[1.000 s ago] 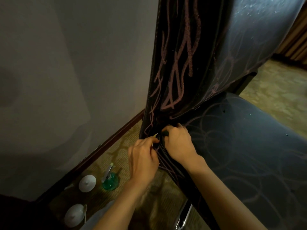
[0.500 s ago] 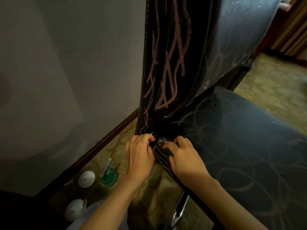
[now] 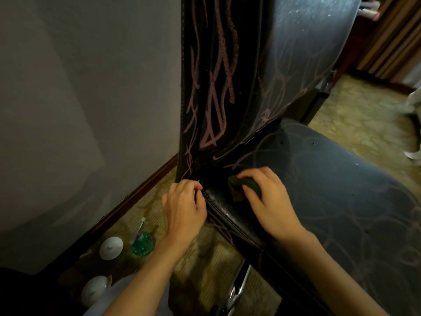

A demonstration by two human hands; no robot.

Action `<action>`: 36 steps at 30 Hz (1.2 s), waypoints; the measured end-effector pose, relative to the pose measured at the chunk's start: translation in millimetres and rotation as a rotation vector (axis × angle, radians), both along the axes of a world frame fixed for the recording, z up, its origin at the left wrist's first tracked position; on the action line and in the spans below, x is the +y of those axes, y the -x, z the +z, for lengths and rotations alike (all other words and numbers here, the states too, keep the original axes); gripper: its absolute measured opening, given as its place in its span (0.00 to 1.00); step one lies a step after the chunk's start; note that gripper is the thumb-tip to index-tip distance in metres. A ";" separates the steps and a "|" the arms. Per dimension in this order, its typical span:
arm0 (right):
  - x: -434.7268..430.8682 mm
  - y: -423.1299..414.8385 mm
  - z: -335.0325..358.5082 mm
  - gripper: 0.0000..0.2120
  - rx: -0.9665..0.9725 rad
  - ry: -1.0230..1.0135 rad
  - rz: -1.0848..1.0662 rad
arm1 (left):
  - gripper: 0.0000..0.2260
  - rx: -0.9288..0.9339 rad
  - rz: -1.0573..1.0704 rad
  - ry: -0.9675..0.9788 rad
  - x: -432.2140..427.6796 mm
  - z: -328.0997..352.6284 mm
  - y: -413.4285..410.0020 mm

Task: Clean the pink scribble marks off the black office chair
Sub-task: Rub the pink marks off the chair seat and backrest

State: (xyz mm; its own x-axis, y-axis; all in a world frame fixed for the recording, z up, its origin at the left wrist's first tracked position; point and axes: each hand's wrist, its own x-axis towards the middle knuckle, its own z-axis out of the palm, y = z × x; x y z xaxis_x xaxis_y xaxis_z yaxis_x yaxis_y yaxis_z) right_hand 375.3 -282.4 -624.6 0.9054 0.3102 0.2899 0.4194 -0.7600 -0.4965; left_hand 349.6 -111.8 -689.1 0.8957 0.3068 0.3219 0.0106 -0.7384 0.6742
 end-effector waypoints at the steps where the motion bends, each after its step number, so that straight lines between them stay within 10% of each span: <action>1: 10.6 -10.0 0.1 0.11 -0.012 0.012 0.013 | 0.04 -0.007 0.001 -0.003 -0.3 -0.8 -0.5; 36: -75.3 114.6 -42.1 0.13 -0.123 0.252 -0.334 | 0.03 0.000 0.081 -0.027 -8.8 -4.5 -3.1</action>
